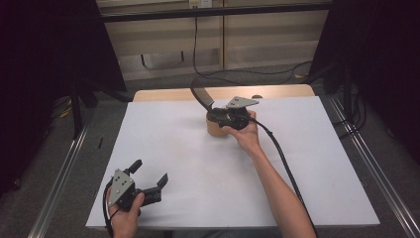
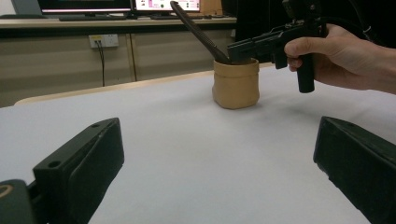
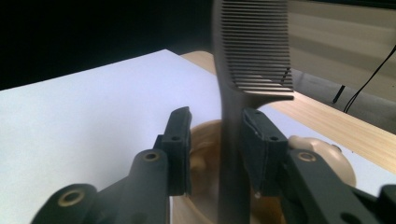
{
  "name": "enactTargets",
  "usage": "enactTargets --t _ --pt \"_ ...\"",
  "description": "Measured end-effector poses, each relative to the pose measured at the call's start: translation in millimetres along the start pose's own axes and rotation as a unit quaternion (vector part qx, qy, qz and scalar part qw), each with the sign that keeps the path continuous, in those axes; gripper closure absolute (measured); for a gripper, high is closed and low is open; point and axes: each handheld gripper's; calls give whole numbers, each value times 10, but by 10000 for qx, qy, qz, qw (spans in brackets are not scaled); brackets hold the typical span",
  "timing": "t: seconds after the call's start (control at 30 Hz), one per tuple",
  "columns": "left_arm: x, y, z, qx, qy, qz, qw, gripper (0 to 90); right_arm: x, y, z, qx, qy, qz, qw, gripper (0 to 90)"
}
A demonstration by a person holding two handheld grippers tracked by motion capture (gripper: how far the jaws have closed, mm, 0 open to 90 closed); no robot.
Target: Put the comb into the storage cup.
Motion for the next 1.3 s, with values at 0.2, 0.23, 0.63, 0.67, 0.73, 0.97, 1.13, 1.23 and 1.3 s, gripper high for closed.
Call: enactTargets --t 0.2,0.23,0.63,0.67,0.73,0.97,1.13,1.23,1.3 --pt "0 3 -2 -4 -2 3 10000 18 42 -38 48 0 -30 -124 9999 536" --pt "1 2 -3 -6 -6 -2 10000 18 50 -47 54 8 -25 -142 9999 520" --pt "0 12 0 26 -11 12 10000 18 142 -224 110 -195 5 -383 9991 225" --pt "0 13 2 41 -14 14 10000 18 143 -233 112 -221 12 -383 9990 203" --pt "-1 15 7 52 -37 16 10000 18 152 -256 120 -272 55 -412 9988 145" --pt "-8 29 20 106 -72 38 9999 18 149 -369 131 -401 136 -431 9982 49" --pt "-5 29 23 98 -45 43 9999 19 118 -482 103 -442 335 -507 9972 18" --pt "-8 31 35 113 -63 50 9999 19 86 -538 91 -494 392 -501 9968 16" --pt "-9 28 37 126 -89 20 9999 19 67 -572 90 -534 410 -495 9965 11"
Point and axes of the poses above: each handheld gripper's, and its own axes: y roughly forward along the jaws, x roughly out of its top, z roughly to its left, and after that the axes turned 5 degrees about y, right-handed
